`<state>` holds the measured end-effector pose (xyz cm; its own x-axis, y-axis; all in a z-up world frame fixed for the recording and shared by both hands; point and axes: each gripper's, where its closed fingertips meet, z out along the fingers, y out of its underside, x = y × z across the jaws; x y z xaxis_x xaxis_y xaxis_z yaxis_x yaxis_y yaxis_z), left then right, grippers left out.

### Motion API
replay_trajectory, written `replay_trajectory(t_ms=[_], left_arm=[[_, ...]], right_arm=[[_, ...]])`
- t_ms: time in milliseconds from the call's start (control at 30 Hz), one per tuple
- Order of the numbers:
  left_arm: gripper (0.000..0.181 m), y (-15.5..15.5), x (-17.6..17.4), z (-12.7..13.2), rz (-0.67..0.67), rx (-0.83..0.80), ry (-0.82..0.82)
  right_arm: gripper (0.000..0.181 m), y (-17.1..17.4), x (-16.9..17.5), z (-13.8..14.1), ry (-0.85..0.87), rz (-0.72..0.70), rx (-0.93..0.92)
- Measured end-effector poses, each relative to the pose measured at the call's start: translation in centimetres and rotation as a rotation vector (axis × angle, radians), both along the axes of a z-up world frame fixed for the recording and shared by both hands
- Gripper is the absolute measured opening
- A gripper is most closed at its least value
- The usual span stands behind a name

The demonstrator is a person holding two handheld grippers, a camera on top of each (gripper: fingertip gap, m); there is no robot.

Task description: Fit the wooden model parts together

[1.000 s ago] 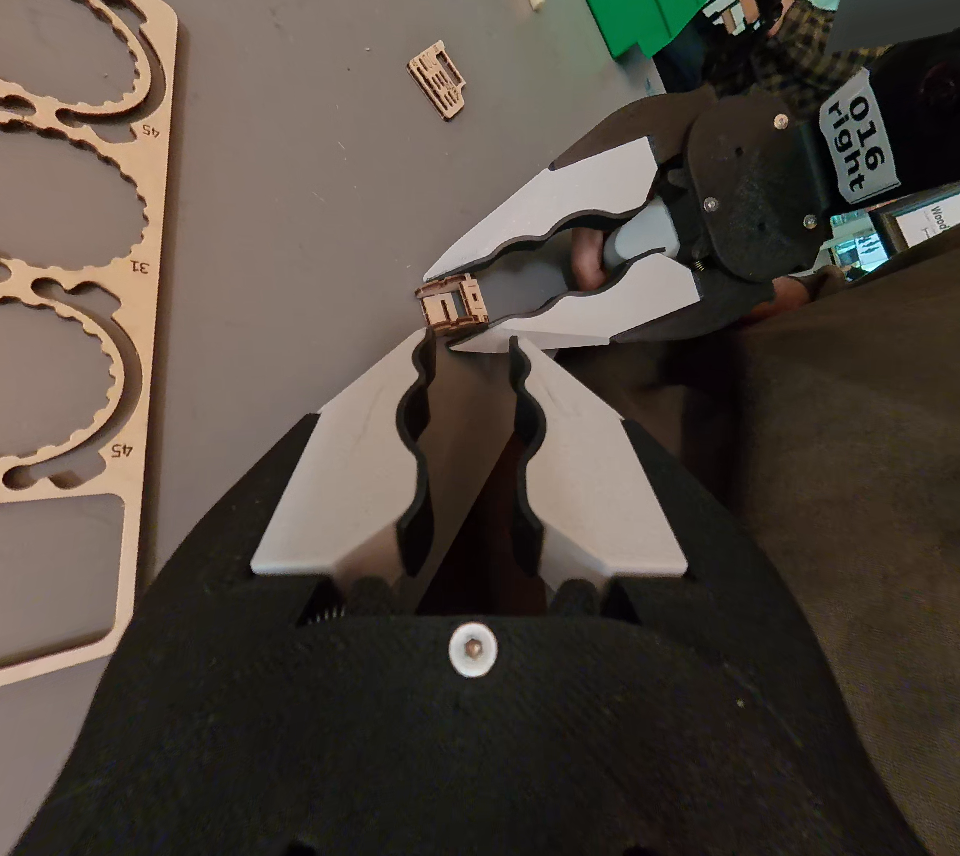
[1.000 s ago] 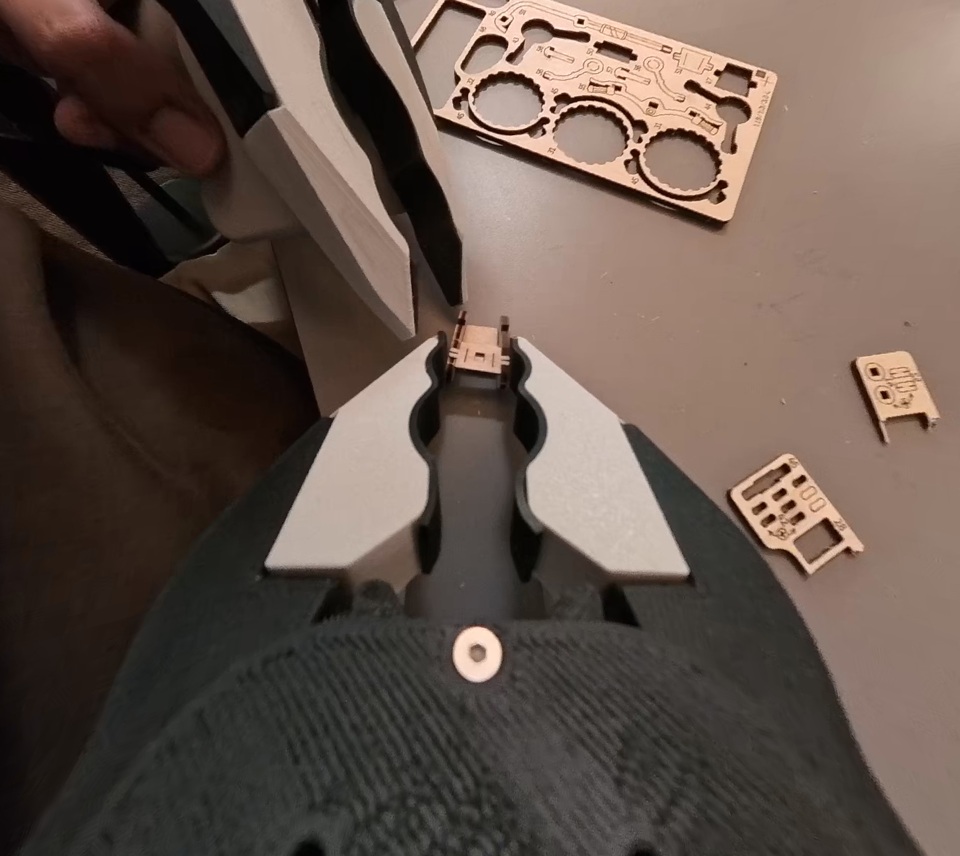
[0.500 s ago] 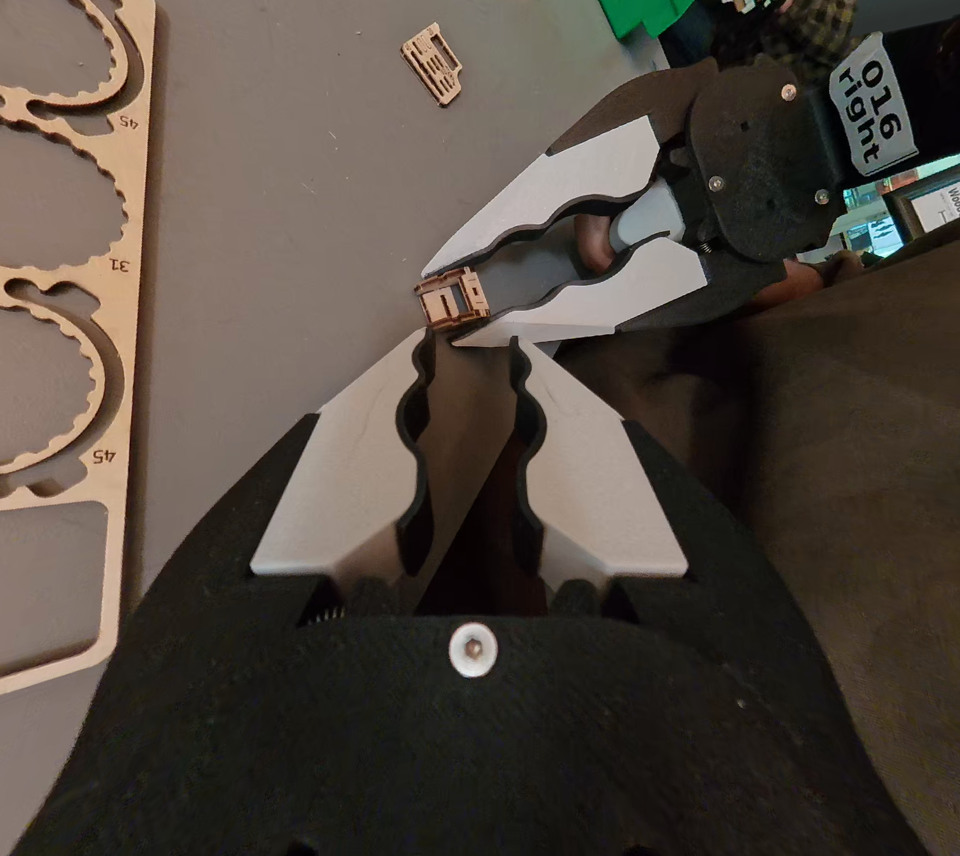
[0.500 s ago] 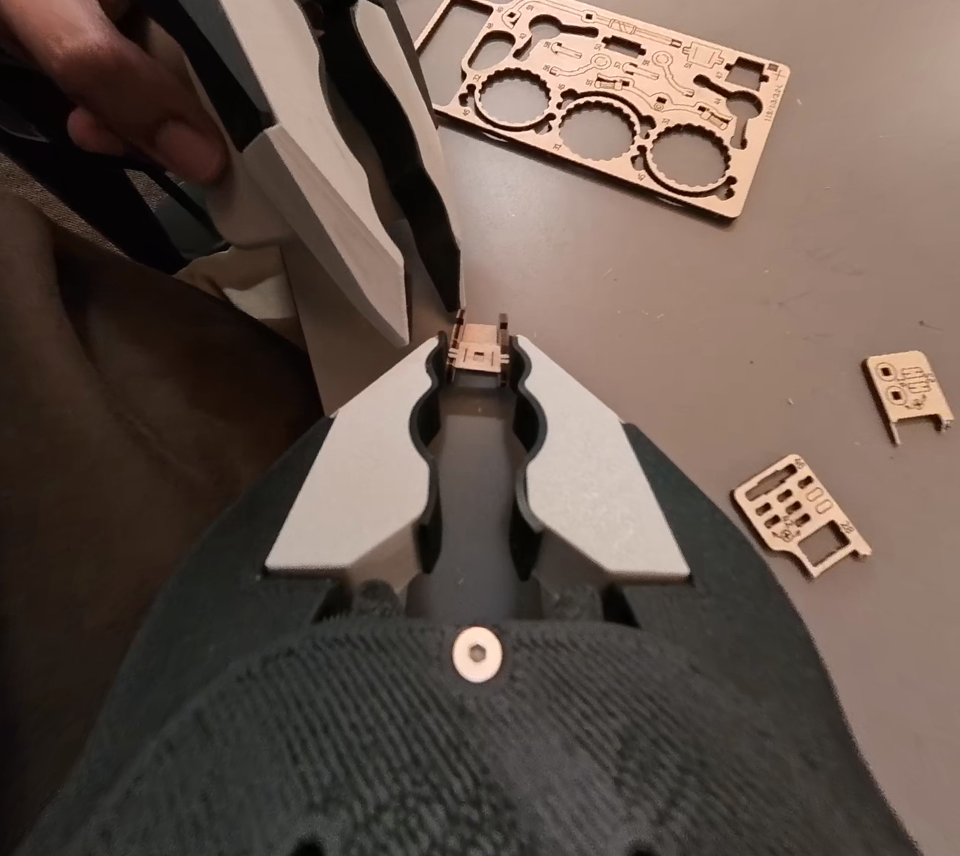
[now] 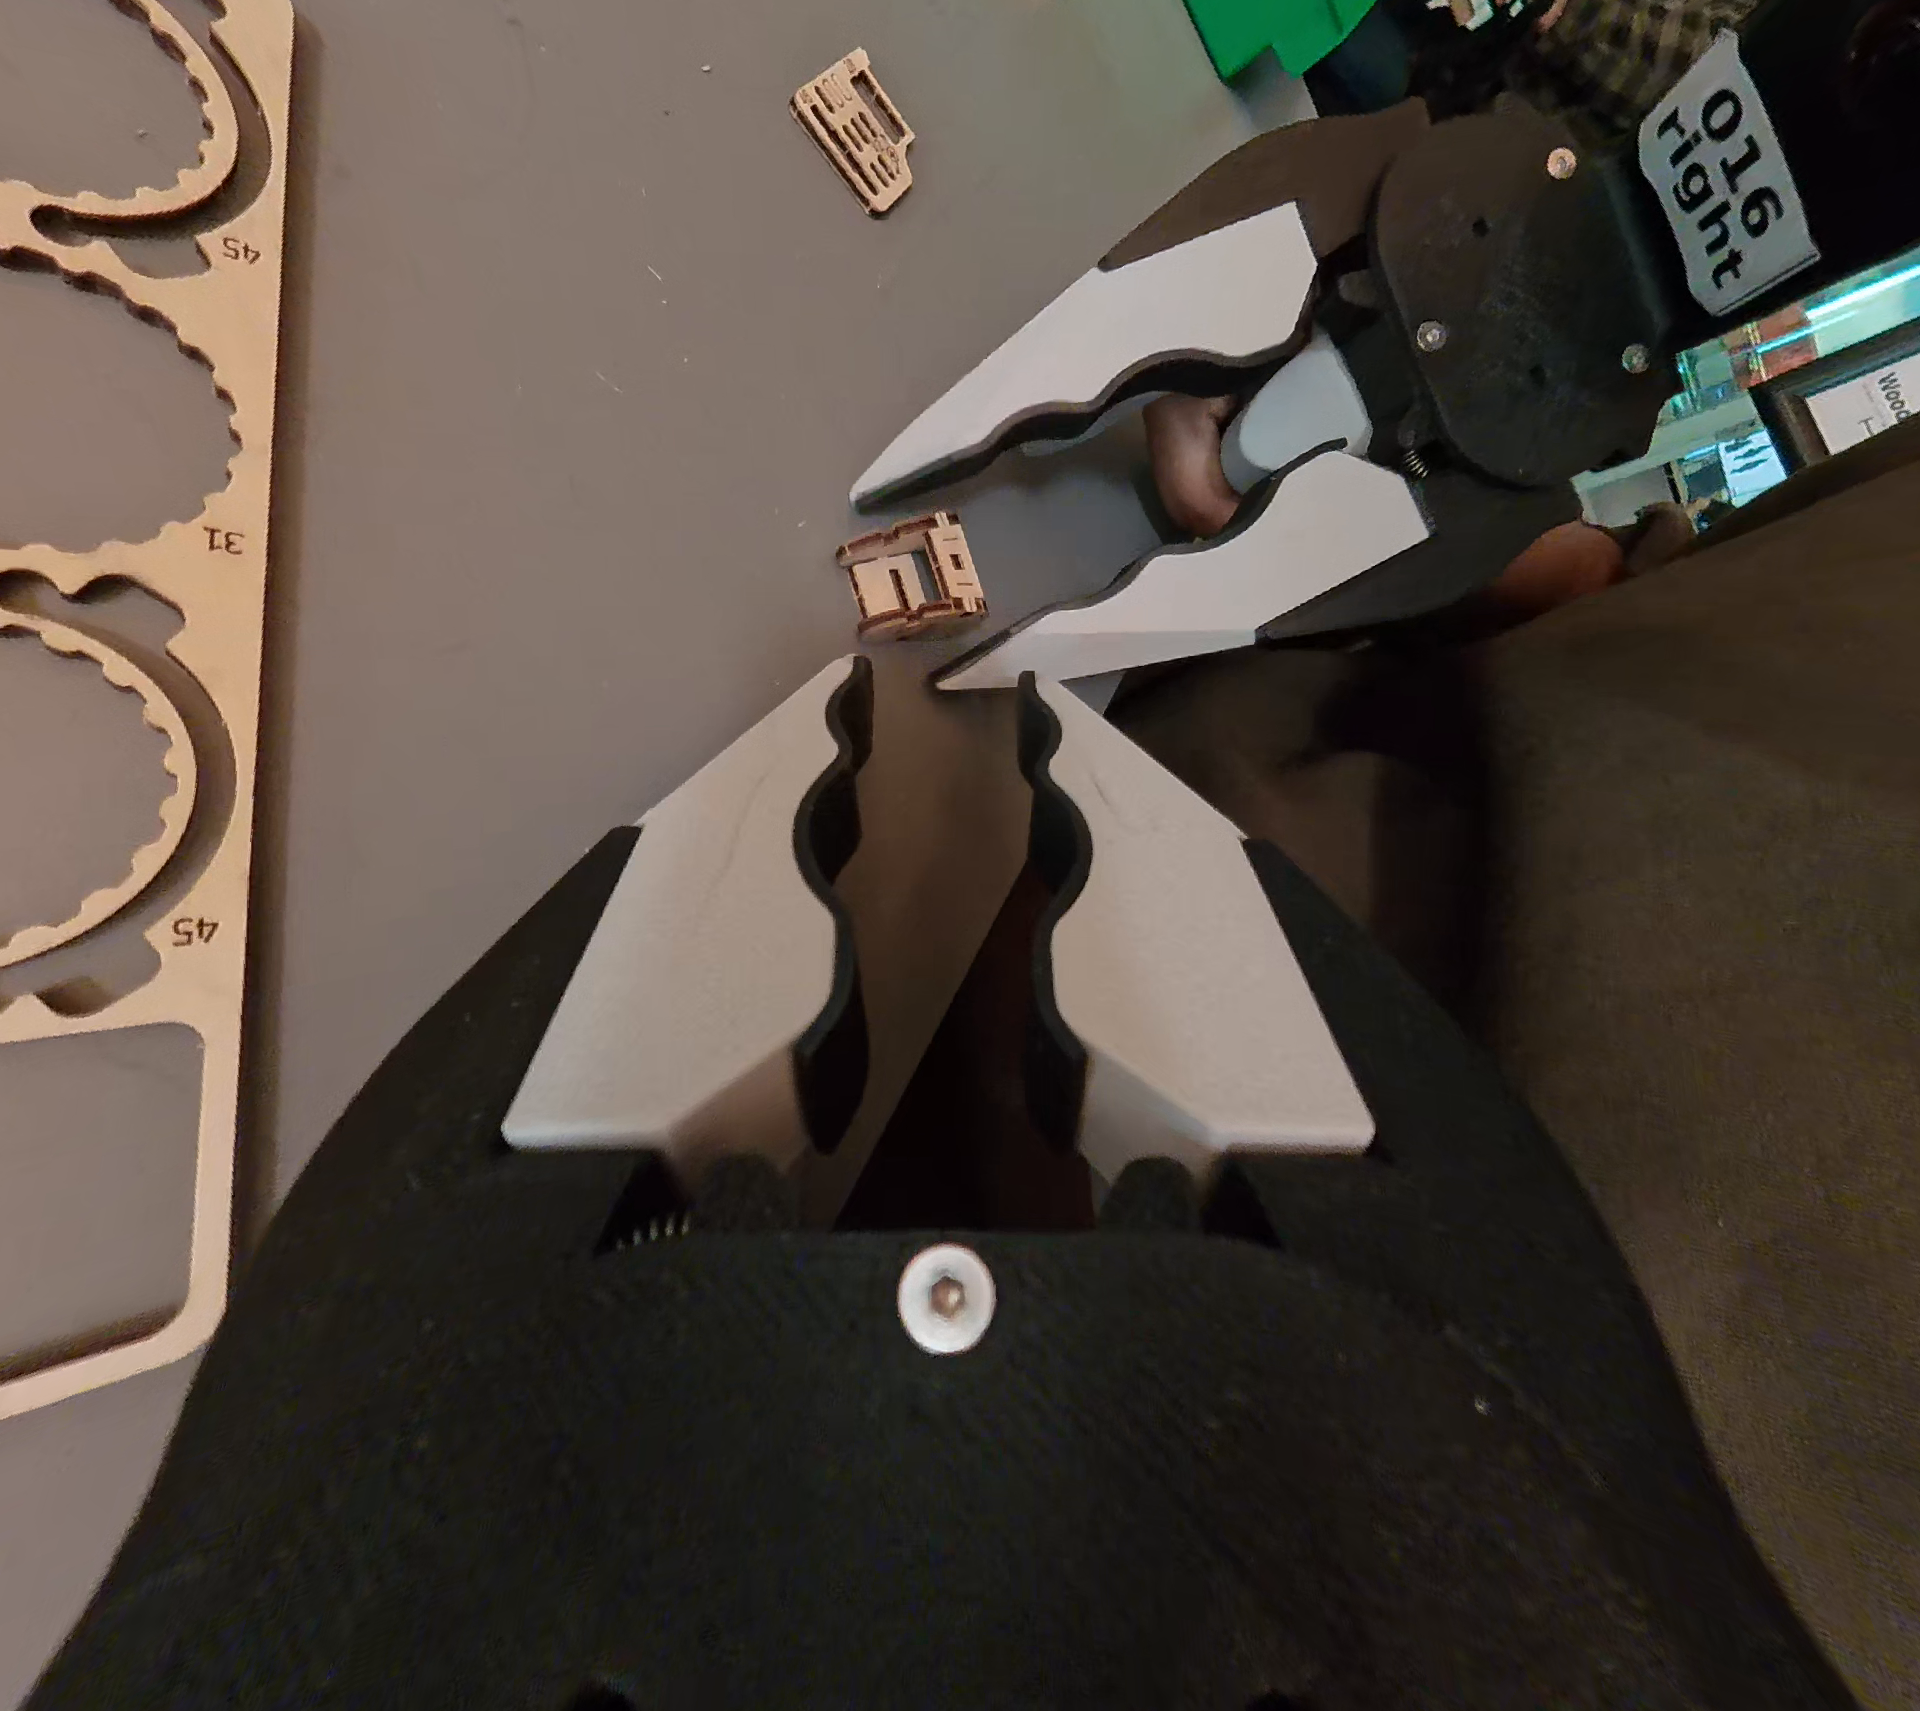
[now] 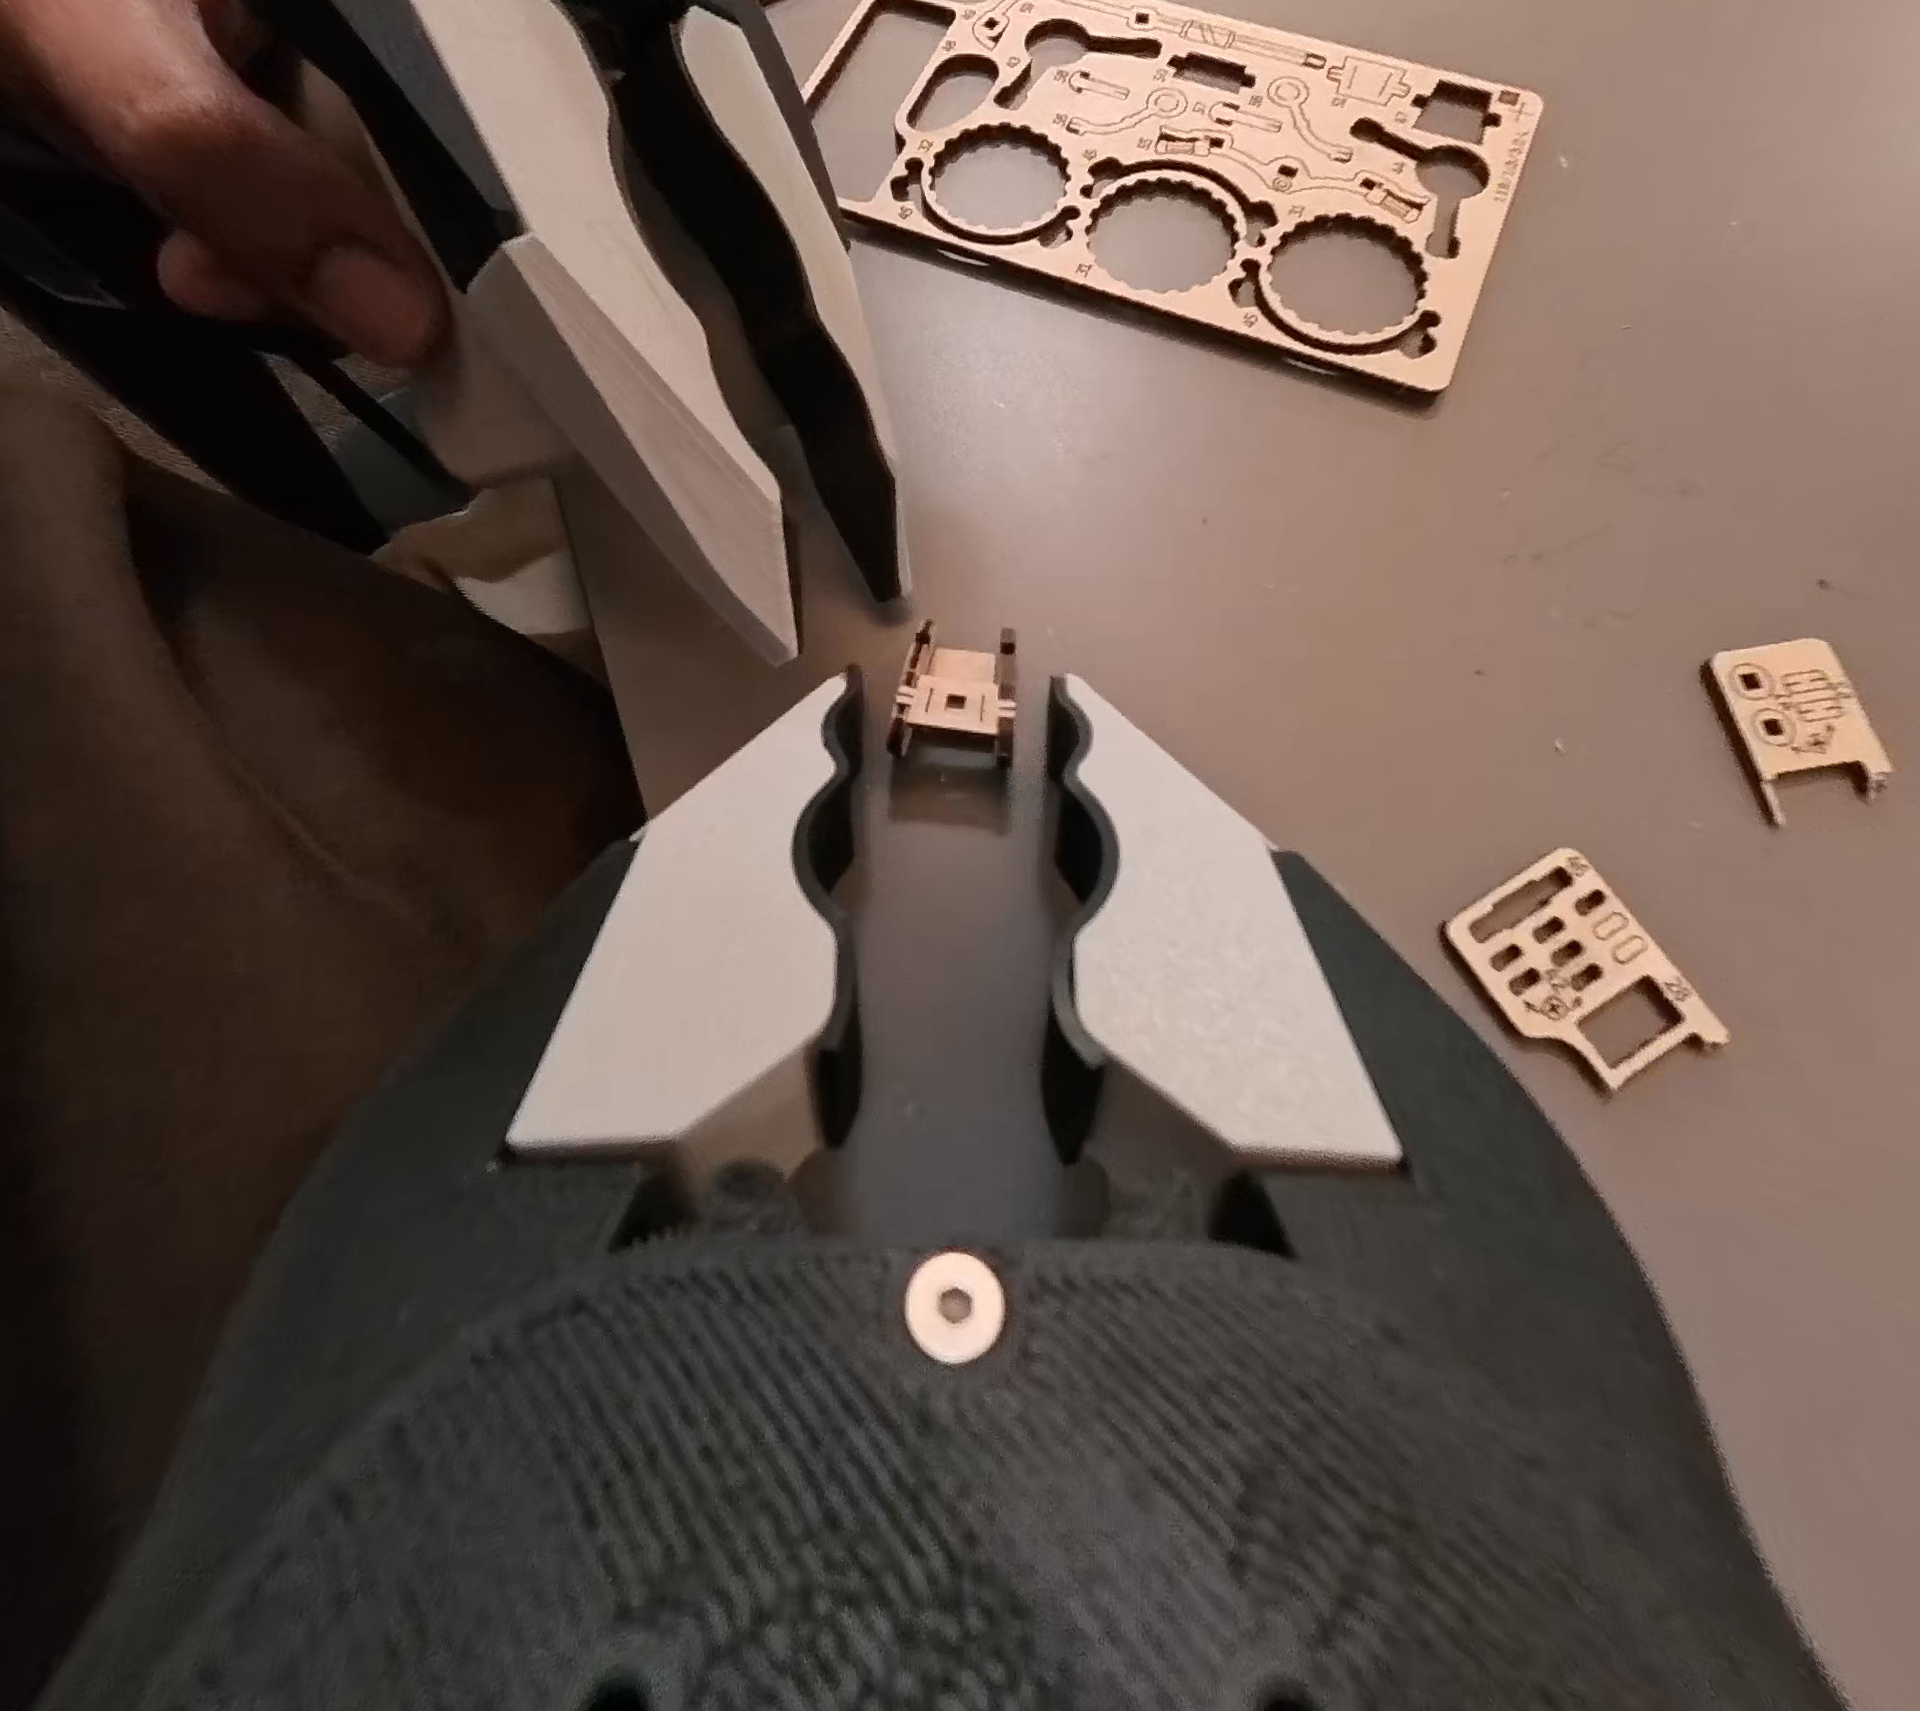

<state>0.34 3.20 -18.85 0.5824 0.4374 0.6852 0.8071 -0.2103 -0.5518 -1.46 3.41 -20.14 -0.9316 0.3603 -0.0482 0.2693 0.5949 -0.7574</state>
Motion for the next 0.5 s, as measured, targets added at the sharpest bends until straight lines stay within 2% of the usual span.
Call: replay_trajectory(t_ms=[267,367,500], left_arm=[[0.025,0.05,0.04,-0.07,-0.004,0.001,-0.003],[0.025,0.05,0.03,-0.09,-0.003,0.0,-0.002],[0.025,0.05,0.05,-0.1,-0.003,-0.003,0.002]], right_arm=[[0.033,-0.23,0.09,-0.11,0.02,0.012,0.014],[0.023,-0.4,-0.17,-0.15,0.033,0.0,0.023],[0.022,-0.44,-0.07,-0.15,0.021,0.002,0.02]])
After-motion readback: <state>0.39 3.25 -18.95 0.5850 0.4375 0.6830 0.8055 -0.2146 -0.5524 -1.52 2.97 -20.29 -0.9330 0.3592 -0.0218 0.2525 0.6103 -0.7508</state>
